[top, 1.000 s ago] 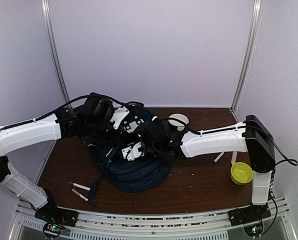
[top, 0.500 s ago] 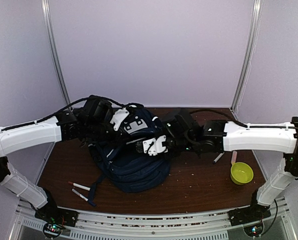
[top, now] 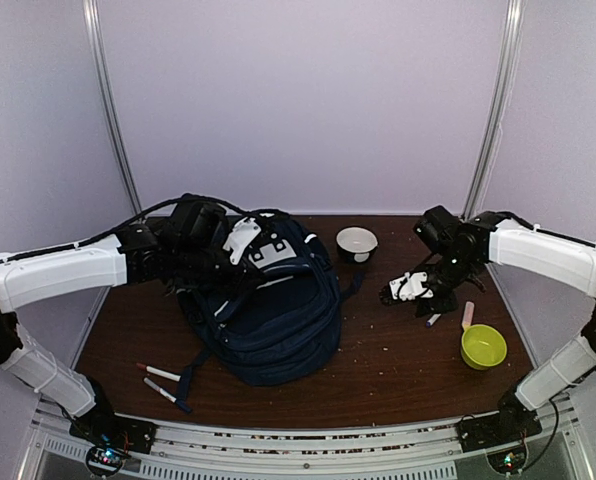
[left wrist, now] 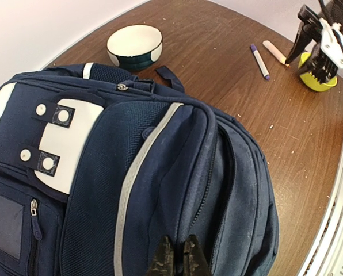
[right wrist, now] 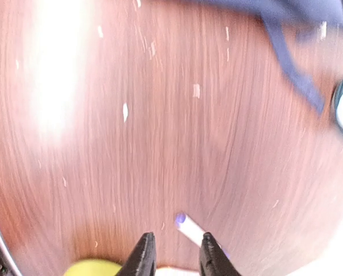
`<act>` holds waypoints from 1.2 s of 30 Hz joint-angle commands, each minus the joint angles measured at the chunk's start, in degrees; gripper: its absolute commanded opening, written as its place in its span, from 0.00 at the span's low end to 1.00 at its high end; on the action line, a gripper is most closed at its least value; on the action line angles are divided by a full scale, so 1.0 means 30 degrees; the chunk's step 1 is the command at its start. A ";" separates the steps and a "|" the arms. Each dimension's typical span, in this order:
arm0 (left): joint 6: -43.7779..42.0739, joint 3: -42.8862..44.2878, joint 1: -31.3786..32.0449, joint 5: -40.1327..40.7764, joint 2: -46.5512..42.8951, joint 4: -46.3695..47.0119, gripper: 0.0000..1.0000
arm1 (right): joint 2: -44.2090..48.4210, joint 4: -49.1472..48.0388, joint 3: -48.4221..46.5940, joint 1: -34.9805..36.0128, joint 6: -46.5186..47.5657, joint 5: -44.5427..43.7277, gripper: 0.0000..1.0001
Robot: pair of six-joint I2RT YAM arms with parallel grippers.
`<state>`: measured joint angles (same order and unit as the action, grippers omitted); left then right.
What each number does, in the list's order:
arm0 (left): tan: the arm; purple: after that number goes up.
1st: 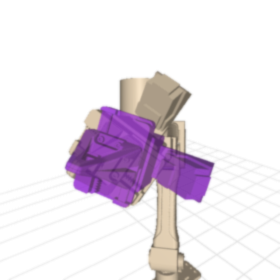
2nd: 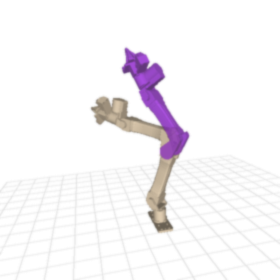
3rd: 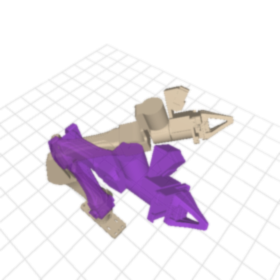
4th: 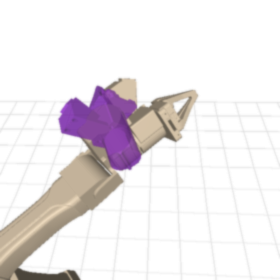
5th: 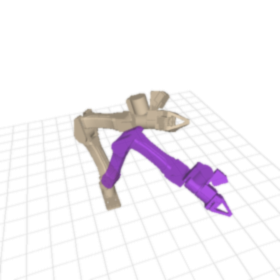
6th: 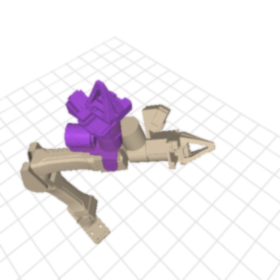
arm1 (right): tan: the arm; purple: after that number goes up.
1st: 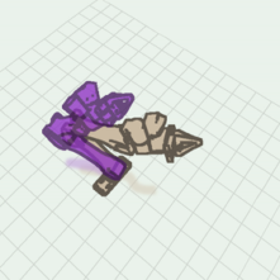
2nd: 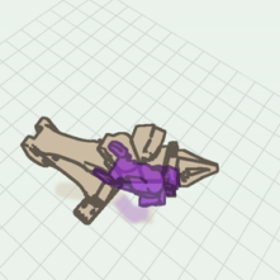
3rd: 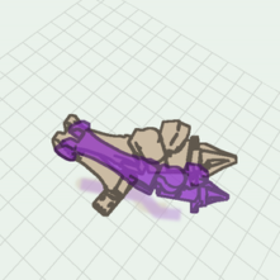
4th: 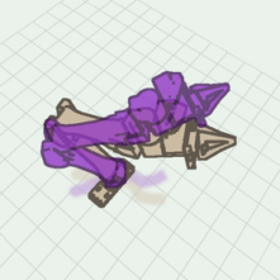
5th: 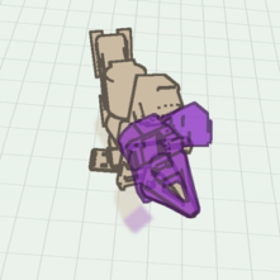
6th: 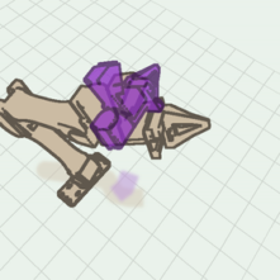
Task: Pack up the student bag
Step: Pick up the pen from the center of the board.
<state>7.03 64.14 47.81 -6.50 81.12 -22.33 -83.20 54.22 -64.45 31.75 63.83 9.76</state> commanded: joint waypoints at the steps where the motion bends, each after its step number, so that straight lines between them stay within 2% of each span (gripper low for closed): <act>1: 0.0178 0.0126 -0.0146 -0.0596 0.0116 0.1692 0.00 | -0.0687 0.1721 0.0141 -0.2099 0.3353 -0.0257 0.23; 6: 0.0178 0.0122 -0.0146 -0.0638 0.0110 0.1374 0.00 | -0.1796 0.0057 0.0825 -0.3632 0.5372 -0.3022 0.28; 15: 0.0294 0.0269 -0.0146 -0.0607 0.0124 0.1106 0.00 | -0.5105 -0.1812 -0.0278 -0.4717 0.6217 -0.5063 0.27; 24: 0.0294 0.0293 -0.0147 -0.0550 0.0090 0.0851 0.00 | -0.7131 -0.3901 -0.0425 -0.5174 0.6786 -0.6624 0.26; 29: 0.0266 0.0245 -0.0145 -0.0502 0.0114 0.0923 0.00 | -0.7725 -0.3870 -0.0783 -0.5365 0.6851 -0.6825 0.26; 36: 0.0156 0.0280 -0.0146 -0.0617 0.0174 0.0946 0.00 | -0.8845 -0.1801 -0.1832 -0.5298 0.6312 -0.6170 0.19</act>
<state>7.07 64.14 47.81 -7.57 81.69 -22.55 -107.31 45.54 -68.05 16.03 83.79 -9.45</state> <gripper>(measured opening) 0.026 0.207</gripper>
